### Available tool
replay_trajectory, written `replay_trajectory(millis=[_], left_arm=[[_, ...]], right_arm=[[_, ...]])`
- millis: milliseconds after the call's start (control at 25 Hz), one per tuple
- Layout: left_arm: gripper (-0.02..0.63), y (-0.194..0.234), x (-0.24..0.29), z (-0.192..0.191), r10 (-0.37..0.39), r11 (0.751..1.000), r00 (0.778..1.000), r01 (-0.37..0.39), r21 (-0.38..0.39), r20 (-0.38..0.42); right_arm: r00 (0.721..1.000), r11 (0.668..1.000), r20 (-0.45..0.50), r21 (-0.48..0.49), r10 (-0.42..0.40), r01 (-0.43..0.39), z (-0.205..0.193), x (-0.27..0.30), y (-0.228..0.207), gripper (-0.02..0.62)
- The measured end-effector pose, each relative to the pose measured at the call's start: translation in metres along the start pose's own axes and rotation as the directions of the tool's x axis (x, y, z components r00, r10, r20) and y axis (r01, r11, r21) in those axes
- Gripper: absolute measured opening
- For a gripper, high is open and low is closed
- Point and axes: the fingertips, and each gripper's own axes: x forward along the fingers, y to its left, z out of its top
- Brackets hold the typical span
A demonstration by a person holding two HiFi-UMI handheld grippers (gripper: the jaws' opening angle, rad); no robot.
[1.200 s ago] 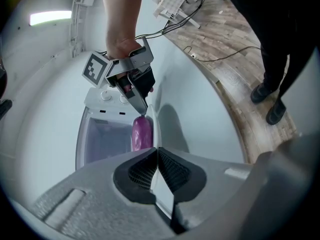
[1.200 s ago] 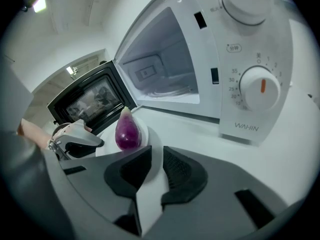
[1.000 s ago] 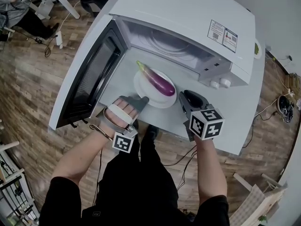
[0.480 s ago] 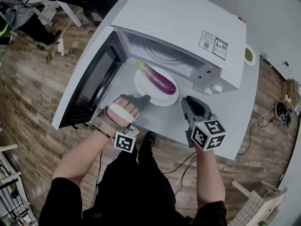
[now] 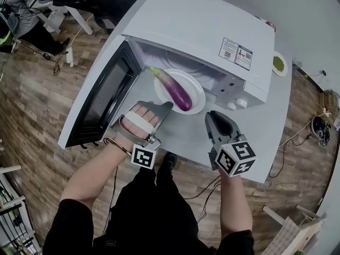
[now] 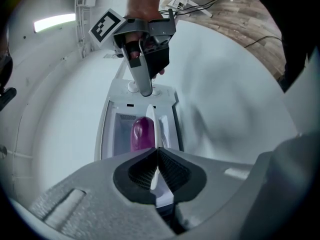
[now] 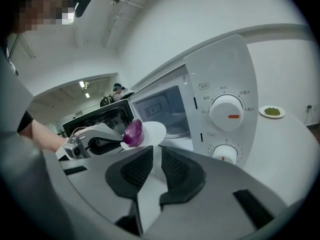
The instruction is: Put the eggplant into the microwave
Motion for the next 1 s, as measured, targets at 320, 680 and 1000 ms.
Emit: replay_trajectory(millis=[320, 680, 1000], left_arm=[[0.017, -0.002, 0.027, -0.005, -0.012, 1.0, 1.0, 0.012, 0.015, -0.014], [0.017, -0.01, 0.063, -0.027, -0.001, 1.0, 0.998, 0.0, -0.013, -0.067], [0.017, -0.019, 0.087, -0.031, -0.003, 1.0, 0.997, 0.002, -0.014, -0.076]], right_arm=[[0.999, 1.0, 0.034, 0.003, 0.0, 0.0, 0.009, -0.002, -0.005, 0.058], [0.999, 1.0, 0.031, 0.014, 0.012, -0.013, 0.002, 0.005, -0.006, 0.055], [0.999, 1.0, 0.028, -0.002, 0.02, -0.02, 0.0, 0.012, -0.007, 0.052]])
